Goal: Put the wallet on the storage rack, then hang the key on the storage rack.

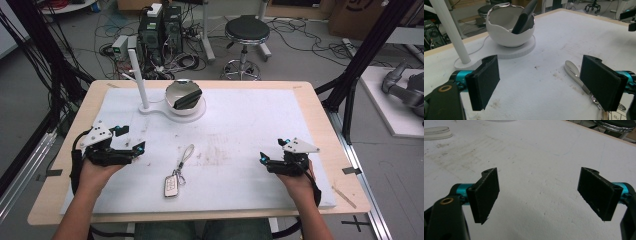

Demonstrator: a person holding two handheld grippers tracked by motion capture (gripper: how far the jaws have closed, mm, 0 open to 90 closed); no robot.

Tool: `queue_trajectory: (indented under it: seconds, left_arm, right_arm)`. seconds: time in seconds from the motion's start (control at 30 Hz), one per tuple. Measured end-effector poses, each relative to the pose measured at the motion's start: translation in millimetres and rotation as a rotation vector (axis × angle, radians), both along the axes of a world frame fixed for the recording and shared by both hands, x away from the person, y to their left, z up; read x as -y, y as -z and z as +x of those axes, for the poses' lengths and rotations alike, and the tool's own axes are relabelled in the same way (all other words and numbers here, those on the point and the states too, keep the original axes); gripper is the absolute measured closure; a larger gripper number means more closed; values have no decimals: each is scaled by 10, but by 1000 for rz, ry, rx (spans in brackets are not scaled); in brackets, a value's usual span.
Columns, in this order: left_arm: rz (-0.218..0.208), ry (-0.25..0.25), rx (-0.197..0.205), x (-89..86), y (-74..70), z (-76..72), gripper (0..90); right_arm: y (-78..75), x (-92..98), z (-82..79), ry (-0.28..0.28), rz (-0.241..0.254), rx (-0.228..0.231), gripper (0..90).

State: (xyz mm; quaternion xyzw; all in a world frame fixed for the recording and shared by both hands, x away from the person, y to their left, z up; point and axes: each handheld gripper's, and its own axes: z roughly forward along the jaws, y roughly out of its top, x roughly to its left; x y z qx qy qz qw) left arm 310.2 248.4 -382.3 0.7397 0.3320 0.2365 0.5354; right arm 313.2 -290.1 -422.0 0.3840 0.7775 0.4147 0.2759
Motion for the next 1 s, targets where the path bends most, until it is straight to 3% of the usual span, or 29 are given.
queue_trajectory:
  seconds: [0.43,0.77,0.83,1.0]
  left_arm:
    - [-3,35,-30,204,26,-31,162]
    - [52,44,-83,642,163,-111,162]
    - [76,47,-88,747,197,-98,162]
    - [130,58,-145,981,332,-3,162]
  right_arm:
    - [-49,-37,-9,4,12,14,180]
    - [-51,-60,18,-10,5,19,180]
    - [-51,-64,20,-14,0,20,180]
    - [-58,-59,18,-14,8,24,180]
